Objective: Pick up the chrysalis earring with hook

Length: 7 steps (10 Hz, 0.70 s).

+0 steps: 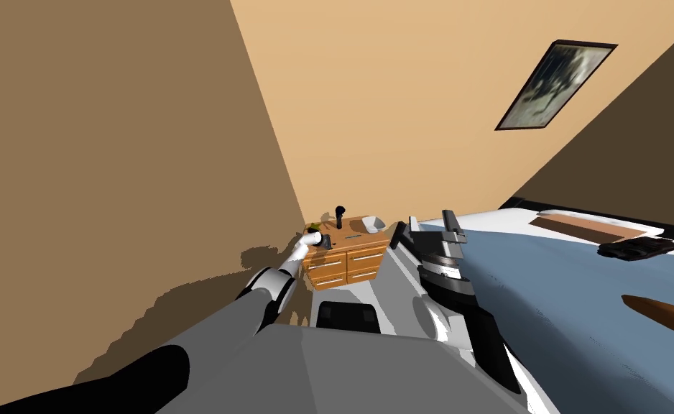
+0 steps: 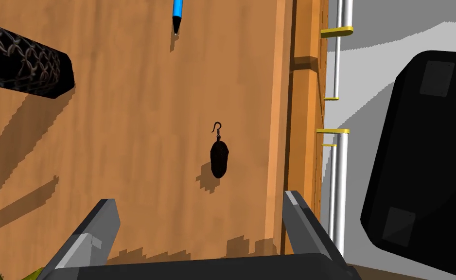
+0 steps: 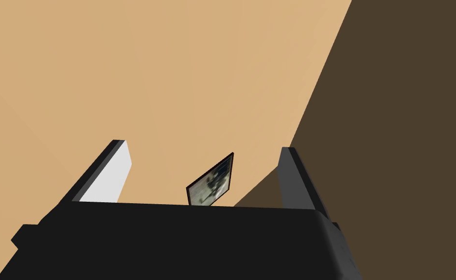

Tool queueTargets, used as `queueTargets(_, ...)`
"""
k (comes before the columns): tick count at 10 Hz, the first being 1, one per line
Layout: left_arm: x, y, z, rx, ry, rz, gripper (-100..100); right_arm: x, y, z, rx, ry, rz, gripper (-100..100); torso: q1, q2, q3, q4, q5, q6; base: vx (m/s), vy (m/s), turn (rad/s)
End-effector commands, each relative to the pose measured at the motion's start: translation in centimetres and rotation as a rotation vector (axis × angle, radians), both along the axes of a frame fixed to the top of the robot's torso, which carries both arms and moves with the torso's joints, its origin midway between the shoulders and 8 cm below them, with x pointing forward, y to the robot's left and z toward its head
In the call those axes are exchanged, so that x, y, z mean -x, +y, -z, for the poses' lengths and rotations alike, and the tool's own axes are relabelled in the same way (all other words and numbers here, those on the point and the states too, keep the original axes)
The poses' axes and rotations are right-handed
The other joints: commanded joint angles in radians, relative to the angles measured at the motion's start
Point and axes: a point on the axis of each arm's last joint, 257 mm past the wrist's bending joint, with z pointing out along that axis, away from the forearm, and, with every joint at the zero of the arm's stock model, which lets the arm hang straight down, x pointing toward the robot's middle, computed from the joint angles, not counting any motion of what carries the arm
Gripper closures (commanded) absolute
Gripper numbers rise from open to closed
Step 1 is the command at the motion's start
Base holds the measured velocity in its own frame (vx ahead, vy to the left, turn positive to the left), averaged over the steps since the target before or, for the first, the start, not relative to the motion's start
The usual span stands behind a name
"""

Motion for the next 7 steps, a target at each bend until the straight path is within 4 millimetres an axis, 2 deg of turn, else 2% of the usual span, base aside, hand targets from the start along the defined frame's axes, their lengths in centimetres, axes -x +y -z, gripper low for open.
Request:
queueTargets(1,0.6,-0.3,0.4,0.009,0.05,0.009,-100,0.0,0.0,0.0,0.0,0.0,0.0,0,0.0,0.0,0.0,0.0,0.0,0.0,0.066,0.01,-0.088)
queueTargets(3,1.8,-0.1,1.6,0.012,0.117,0.006,-100,0.0,0.0,0.0,0.0,0.0,0.0,0,0.0,0.0,0.0,0.0,0.0,0.0,0.059,0.009,-0.059)
queueTargets(7,4.4,-0.2,2.8,0.028,0.26,0.011,-100,0.0,0.0,0.0,0.0,0.0,0.0,0,0.0,-0.001,-0.001,0.0,0.0,0.0,0.08,0.012,-0.091)
